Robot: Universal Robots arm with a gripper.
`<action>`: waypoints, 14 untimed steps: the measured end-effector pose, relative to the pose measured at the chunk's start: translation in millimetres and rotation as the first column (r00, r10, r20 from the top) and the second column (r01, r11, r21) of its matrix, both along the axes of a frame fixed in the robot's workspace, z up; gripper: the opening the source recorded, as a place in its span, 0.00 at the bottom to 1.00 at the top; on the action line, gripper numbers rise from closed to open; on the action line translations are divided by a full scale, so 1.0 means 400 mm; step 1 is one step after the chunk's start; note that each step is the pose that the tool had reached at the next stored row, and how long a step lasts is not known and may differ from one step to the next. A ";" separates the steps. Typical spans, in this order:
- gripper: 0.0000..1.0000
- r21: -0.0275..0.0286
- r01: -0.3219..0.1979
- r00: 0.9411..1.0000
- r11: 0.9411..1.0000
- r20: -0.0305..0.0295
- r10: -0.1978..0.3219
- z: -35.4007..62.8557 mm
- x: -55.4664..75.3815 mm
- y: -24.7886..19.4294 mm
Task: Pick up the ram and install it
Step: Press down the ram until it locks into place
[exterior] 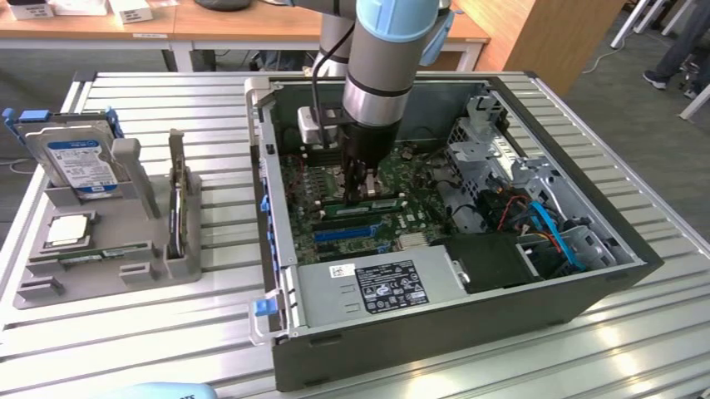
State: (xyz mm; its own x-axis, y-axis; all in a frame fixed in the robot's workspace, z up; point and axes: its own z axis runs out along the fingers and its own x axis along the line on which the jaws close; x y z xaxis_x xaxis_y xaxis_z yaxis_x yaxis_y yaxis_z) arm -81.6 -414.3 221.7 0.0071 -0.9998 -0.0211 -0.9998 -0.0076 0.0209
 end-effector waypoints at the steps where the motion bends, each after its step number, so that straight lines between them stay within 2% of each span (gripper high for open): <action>1: 0.10 0.001 0.000 1.000 1.000 0.001 0.000 0.002 0.000 0.000; 14: 0.10 -0.001 0.000 1.000 1.000 0.000 0.000 0.098 0.000 0.000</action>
